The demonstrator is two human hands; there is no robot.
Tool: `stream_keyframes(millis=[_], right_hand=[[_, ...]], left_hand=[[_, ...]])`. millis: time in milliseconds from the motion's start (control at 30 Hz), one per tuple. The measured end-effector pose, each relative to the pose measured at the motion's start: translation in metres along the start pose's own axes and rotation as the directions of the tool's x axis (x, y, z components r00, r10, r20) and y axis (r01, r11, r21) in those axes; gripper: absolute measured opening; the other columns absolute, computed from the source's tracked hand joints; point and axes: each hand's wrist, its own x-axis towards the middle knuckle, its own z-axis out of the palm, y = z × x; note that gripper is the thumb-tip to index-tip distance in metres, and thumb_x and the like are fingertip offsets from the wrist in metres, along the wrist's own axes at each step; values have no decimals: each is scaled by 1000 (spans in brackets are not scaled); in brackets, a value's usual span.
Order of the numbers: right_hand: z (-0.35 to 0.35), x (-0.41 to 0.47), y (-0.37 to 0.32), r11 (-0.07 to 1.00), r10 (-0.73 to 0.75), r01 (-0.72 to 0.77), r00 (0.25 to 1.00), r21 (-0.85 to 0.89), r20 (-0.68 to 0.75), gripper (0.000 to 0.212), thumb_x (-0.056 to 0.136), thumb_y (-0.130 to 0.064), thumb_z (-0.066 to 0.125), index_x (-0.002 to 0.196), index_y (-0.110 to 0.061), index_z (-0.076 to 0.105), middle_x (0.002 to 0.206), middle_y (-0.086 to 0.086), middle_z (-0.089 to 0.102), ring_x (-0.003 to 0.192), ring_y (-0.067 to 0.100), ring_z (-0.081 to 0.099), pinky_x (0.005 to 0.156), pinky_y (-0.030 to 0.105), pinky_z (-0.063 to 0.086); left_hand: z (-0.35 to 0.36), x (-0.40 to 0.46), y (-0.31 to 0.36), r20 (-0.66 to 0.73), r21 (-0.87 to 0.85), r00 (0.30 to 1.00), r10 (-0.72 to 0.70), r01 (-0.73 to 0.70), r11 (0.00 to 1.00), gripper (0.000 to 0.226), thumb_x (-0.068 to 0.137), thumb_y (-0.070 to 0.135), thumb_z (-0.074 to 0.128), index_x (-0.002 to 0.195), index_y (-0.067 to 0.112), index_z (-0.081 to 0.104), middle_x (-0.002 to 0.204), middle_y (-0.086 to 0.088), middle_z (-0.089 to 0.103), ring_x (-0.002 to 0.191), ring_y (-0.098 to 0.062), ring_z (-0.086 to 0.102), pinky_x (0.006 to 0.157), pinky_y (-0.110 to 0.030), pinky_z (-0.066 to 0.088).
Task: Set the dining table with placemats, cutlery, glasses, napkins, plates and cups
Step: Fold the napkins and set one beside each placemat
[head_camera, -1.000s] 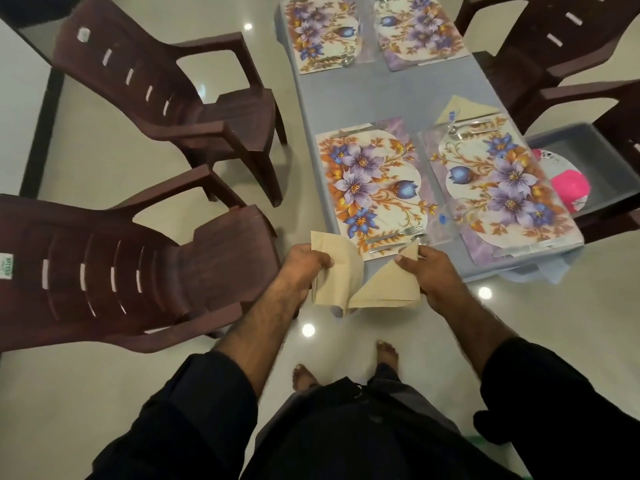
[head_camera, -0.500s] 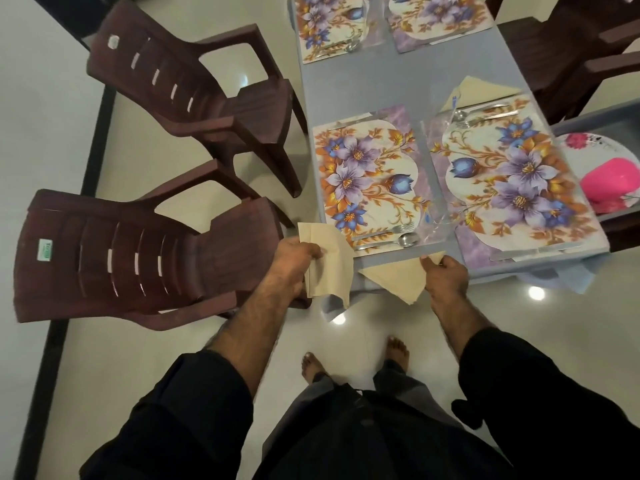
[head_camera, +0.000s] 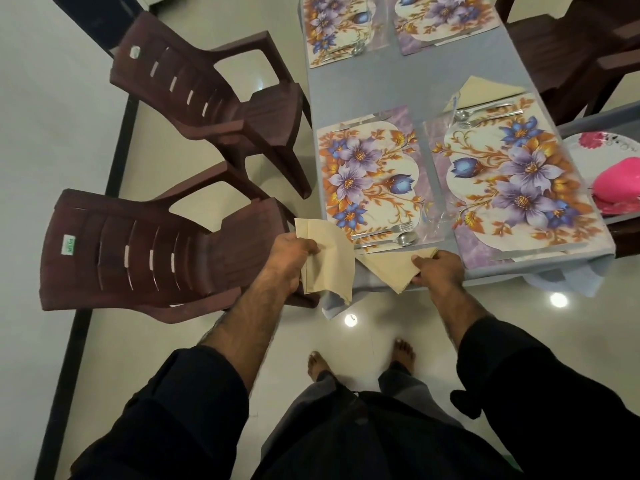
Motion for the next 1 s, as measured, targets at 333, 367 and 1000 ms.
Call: stream_keyframes(millis=[333, 367, 1000], right_hand=[[-12, 13, 0, 941, -192, 176, 981, -289, -26, 21, 88, -17, 83, 107, -12, 77, 100, 9, 76, 86, 32, 75, 82, 48, 65], [-12, 16, 0, 944, -187, 174, 982, -281, -19, 22, 87, -16, 84, 108, -11, 77, 101, 10, 76, 86, 32, 75, 82, 49, 65], [-19, -36, -15, 797, -437, 295, 884, -528, -166, 44, 94, -43, 74, 123, -11, 64, 120, 14, 68, 105, 36, 67, 78, 40, 55]], left_hand=[[-13, 4, -1, -5, 1, 1000, -17, 17, 1000, 39, 85, 9, 75, 123, 15, 68, 125, -9, 70, 118, -35, 64, 103, -64, 53], [-15, 4, -1, -3, -4, 1000, -20, 20, 1000, 39, 85, 9, 75, 123, 15, 68, 125, -8, 70, 117, -35, 64, 103, -64, 53], [-32, 7, 4, -3, -61, 1000, -15, 15, 998, 26, 93, 0, 69, 115, 13, 67, 122, -10, 68, 117, -35, 63, 107, -62, 52]])
